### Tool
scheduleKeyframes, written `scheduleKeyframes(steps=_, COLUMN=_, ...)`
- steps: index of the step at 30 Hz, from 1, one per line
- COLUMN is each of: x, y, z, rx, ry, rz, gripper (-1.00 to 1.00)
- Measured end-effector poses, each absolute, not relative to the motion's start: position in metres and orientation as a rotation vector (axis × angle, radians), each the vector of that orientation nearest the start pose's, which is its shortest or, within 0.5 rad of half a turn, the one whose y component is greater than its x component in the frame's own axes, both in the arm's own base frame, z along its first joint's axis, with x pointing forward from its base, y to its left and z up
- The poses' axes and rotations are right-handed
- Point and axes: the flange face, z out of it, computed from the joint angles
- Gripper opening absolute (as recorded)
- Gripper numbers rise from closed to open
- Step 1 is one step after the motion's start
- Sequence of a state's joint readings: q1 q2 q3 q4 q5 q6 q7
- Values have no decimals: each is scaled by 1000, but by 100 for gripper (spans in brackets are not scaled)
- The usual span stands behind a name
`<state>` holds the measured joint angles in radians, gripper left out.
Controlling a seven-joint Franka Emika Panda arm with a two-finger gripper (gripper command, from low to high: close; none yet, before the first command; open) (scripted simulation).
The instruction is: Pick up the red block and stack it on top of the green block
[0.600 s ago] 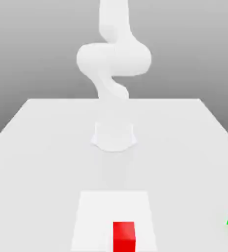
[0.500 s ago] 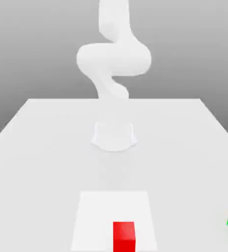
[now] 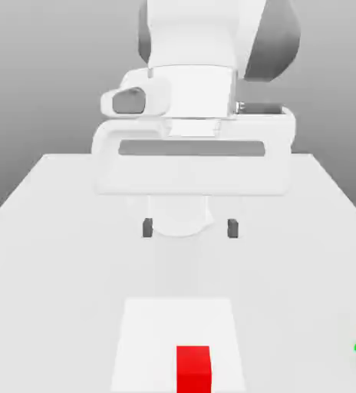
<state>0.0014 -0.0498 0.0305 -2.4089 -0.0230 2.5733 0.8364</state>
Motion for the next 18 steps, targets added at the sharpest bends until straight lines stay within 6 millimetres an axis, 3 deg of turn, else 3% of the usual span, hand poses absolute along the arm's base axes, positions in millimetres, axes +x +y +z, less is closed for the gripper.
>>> scheduleKeyframes(steps=7, x=489, y=22, z=222, rx=-2898, ry=1193, rz=-33, gripper=0)
scheduleKeyframes(steps=11, x=487, y=23, z=166, rx=-2905, ry=1195, rz=-2, gripper=0)
scheduleKeyframes(steps=12, x=486, y=23, z=153, rx=-2905, ry=1195, rz=0, gripper=-100)
scheduleKeyframes(steps=18, x=486, y=23, z=147, rx=-2905, ry=1195, rz=-1, gripper=-100)
